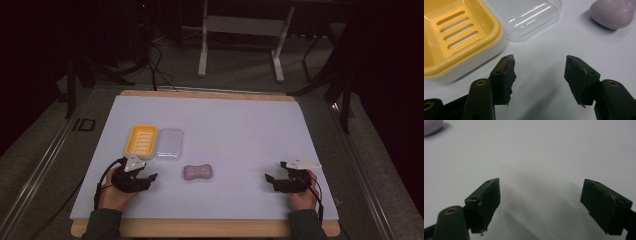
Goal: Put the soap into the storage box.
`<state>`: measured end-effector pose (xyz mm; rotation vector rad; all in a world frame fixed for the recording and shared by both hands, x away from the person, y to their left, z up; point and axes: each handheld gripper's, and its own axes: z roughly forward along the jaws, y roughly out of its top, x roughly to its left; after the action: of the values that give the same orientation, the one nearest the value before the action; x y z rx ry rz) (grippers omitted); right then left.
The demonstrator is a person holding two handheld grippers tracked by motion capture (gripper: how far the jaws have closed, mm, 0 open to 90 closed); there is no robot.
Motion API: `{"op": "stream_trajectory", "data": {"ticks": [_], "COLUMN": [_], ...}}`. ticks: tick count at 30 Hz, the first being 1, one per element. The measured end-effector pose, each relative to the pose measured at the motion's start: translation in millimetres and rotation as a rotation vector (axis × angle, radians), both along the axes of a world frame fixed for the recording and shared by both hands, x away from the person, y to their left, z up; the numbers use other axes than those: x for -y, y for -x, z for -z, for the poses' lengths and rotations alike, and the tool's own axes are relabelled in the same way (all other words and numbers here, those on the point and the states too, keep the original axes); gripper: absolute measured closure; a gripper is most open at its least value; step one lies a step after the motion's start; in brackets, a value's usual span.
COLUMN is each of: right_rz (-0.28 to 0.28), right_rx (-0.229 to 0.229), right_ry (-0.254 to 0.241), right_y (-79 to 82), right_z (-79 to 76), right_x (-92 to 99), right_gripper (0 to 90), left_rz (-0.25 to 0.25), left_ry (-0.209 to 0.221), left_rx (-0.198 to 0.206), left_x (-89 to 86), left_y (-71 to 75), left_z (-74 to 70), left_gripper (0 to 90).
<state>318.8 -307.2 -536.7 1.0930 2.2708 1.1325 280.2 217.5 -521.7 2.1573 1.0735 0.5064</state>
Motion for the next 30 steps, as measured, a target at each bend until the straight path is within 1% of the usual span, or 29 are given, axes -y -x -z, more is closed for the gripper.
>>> {"op": "stream_trajectory", "data": {"ticks": [3,4,5,6,9,14,18,22,26,27,30], "right_rz": [0.013,0.021,0.024,0.025,0.029,0.025,0.023,0.022,0.021,0.021,0.018], "right_rx": [0.014,0.030,0.035,0.036,0.040,0.042,0.046,0.050,0.051,0.052,0.052], "right_ry": [-0.021,-0.049,-0.061,-0.075,-0.094,-0.083,-0.081,-0.075,-0.074,-0.074,-0.073], "right_y": [1.6,3.3,3.5,3.7,4.2,4.6,4.9,5.2,5.3,5.3,5.3], "right_z": [-0.6,-1.3,-1.4,-1.6,-1.9,-1.8,-1.9,-1.8,-1.8,-1.8,-1.8], "right_x": [2.0,5.0,6.4,7.6,9.5,8.5,8.4,7.7,7.6,7.6,7.5], "right_gripper": [15.9,15.9,15.9,15.9,15.9,15.9,15.9,15.9,15.9,15.9,16.0], "left_rz": [-0.003,-0.001,0.003,0.006,0.013,0.020,0.028,0.033,0.039,0.041,0.062], "left_ry": [0.000,0.002,-0.001,-0.009,-0.008,-0.005,-0.017,-0.026,-0.030,-0.024,-0.025], "left_rx": [0.002,-0.003,-0.008,-0.009,-0.013,-0.023,-0.033,-0.032,-0.029,-0.028,-0.037], "left_x": [1.6,2.4,3.1,3.6,4.0,2.5,1.1,-0.3,-1.9,-1.8,-1.1], "left_y": [0.6,0.8,0.9,1.0,1.3,0.1,0.9,1.7,1.3,0.7,-1.7], "left_z": [2.1,2.7,3.2,3.5,3.0,0.6,-1.8,-5.8,-10.0,-10.5,-12.4], "left_gripper": [41.6,41.6,41.6,41.7,42.1,42.3,43.0,43.6,43.9,43.8,43.1]}}
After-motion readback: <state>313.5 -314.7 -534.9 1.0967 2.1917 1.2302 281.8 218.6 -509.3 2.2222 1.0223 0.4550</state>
